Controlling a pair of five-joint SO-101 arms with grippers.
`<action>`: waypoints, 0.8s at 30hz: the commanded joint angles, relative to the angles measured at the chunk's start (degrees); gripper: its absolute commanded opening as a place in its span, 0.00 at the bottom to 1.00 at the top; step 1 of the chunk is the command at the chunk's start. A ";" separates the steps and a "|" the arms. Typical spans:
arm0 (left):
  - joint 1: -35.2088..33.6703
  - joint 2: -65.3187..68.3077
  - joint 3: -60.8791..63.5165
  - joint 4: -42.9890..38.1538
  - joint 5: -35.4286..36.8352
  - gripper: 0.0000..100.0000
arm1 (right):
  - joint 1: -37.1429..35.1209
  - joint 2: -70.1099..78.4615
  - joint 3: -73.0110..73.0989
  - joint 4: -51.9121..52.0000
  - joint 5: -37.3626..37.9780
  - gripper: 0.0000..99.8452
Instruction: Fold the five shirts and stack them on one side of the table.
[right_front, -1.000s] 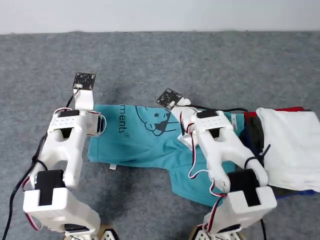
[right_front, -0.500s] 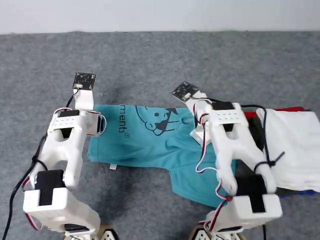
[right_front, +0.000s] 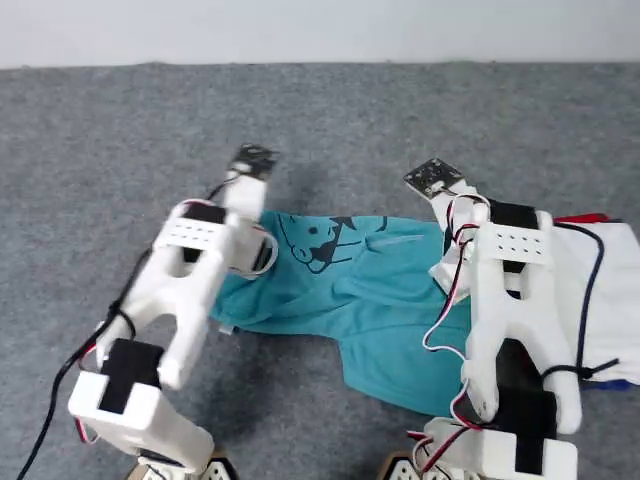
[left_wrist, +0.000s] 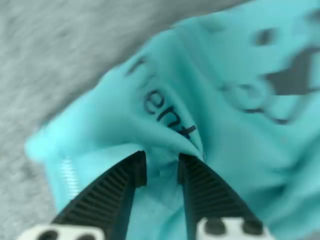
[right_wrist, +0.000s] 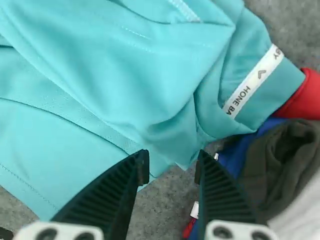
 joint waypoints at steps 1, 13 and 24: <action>5.27 -0.26 -2.33 1.67 0.09 0.12 | 0.84 -2.68 2.20 -0.13 0.70 0.17; 6.59 -0.35 -0.31 1.67 -4.75 0.12 | 0.84 -3.12 10.99 -7.87 0.79 0.16; -11.60 -0.35 -0.22 1.76 -5.80 0.12 | 0.92 -3.03 12.66 -7.87 8.09 0.08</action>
